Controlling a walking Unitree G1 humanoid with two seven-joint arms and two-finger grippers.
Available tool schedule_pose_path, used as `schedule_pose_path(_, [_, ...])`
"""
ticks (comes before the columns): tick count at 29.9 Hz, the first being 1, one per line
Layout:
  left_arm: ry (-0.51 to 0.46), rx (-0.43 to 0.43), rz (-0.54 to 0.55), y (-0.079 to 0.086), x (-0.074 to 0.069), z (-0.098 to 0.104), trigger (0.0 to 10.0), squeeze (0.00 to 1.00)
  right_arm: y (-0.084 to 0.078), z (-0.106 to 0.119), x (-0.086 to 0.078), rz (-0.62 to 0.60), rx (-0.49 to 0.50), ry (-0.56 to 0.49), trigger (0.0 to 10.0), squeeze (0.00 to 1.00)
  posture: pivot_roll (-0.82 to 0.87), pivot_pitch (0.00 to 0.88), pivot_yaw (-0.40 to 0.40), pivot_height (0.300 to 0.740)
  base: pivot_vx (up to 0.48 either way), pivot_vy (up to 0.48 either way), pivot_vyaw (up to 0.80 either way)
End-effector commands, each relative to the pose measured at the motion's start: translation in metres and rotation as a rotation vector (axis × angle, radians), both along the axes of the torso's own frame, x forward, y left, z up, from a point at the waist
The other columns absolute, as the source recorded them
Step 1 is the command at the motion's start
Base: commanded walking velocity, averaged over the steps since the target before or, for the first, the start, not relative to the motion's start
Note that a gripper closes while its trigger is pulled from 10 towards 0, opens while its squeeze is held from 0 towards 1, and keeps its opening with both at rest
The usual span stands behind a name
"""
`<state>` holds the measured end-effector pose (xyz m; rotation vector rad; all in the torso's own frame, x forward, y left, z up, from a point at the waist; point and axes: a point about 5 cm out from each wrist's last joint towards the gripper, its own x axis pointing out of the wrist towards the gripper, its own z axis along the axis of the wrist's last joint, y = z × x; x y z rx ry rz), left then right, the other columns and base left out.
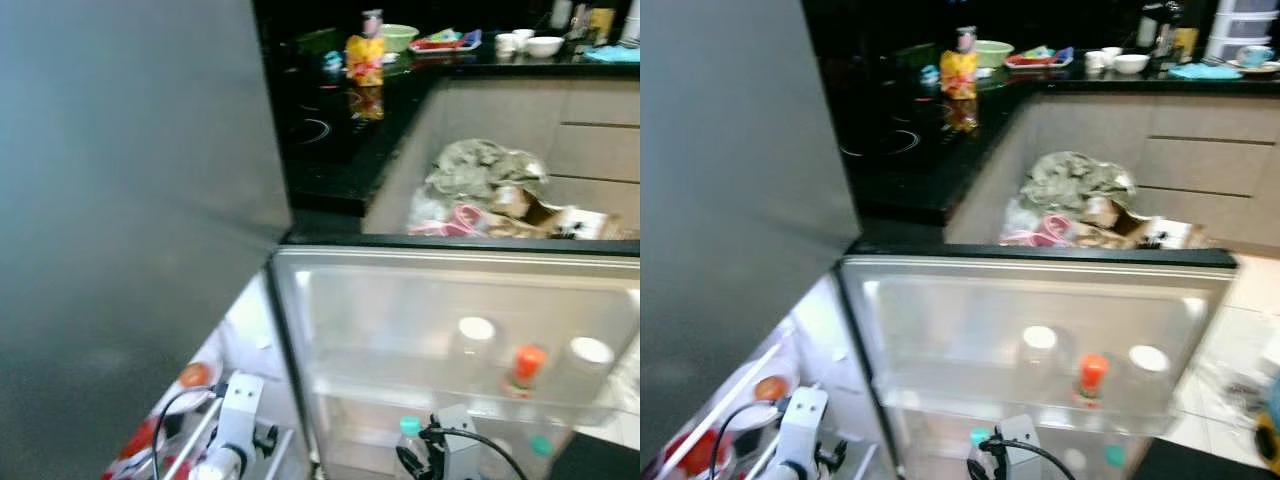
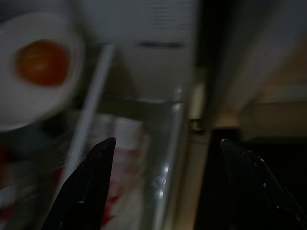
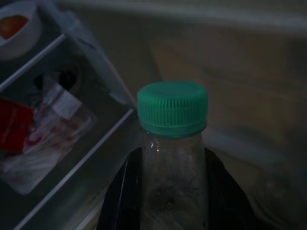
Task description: Restocking fridge
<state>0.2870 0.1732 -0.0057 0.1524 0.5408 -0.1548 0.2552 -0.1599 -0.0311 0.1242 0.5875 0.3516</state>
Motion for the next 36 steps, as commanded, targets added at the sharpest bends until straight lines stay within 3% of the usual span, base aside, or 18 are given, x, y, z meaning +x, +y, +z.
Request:
schedule_pose_path(1, [0.029,0.029,-0.016,0.005,-0.006,-0.005,10.0,0.00,0.003,0.000,0.000,-0.001,0.004,-0.011,10.0,0.00,-0.01,0.081,0.098,0.740,0.000,0.000,0.00])
schedule_pose_path(11, [0.030,0.035,-0.040,-0.002,-0.005,-0.005,10.0,0.00,-0.002,0.000,-0.001,-0.018,-0.009,-0.014,10.0,0.00,-0.02,0.075,0.104,0.740,0.000,-0.384,0.00])
schedule_pose_path(36, [0.017,0.030,-0.005,0.001,-0.004,-0.004,10.0,0.00,0.004,0.012,0.014,-0.006,-0.012,-0.081,10.0,0.00,-0.02,0.081,0.096,0.740,0.000,0.000,0.00])
